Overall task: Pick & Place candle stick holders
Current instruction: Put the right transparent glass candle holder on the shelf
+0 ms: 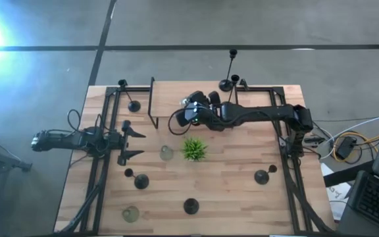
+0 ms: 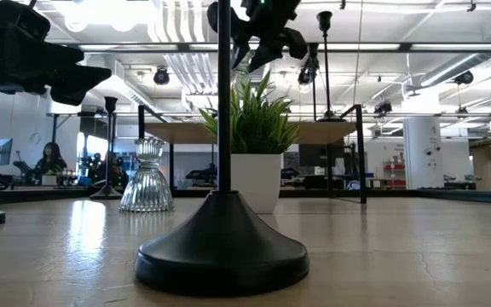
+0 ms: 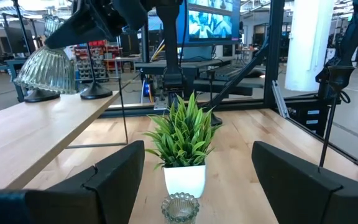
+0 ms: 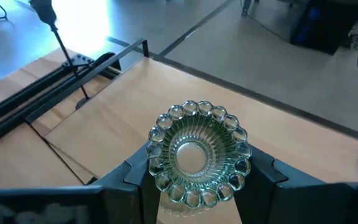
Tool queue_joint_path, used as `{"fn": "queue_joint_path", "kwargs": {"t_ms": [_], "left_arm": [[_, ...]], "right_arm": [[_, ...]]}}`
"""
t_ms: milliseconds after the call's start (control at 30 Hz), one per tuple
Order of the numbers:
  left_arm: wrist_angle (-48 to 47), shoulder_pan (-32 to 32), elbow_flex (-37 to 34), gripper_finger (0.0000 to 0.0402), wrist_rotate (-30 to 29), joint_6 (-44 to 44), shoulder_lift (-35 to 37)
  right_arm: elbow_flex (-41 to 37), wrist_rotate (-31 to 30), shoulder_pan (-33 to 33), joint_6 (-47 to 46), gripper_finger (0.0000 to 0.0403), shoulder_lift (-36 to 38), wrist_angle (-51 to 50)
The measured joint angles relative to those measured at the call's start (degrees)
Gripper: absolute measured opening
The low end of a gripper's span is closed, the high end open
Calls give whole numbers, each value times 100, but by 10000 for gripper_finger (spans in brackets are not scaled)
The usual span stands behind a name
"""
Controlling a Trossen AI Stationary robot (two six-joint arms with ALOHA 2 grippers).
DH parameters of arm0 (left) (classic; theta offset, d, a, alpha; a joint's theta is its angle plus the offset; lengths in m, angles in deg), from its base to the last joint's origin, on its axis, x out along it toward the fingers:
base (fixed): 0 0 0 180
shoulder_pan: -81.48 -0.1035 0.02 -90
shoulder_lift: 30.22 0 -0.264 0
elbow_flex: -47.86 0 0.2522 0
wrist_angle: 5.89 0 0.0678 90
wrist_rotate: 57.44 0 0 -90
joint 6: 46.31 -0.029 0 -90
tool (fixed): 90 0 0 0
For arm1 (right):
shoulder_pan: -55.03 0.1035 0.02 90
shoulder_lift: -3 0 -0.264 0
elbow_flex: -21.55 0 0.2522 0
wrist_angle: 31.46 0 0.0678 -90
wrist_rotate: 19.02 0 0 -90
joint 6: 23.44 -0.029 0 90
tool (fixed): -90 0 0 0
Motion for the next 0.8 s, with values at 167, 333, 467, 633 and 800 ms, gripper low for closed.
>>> {"fn": "queue_joint_path", "kwargs": {"t_ms": [167, 333, 467, 633, 800], "left_arm": [[0, 0, 0, 300, 2, -1, 0], [0, 0, 0, 300, 2, -1, 0], [0, 0, 0, 300, 2, 0, 0], [0, 1, 0, 300, 2, 0, 0], [0, 2, 0, 300, 2, 0, 0]], "right_arm": [[-38, 196, -152, -124, 144, 0, -389], [-45, 240, -237, -183, 144, -13, -495], [-47, 517, -342, -260, 144, -13, -538], [-53, 553, -417, -380, 144, -13, -743], [-56, 725, -443, -478, 144, -15, -872]]}}
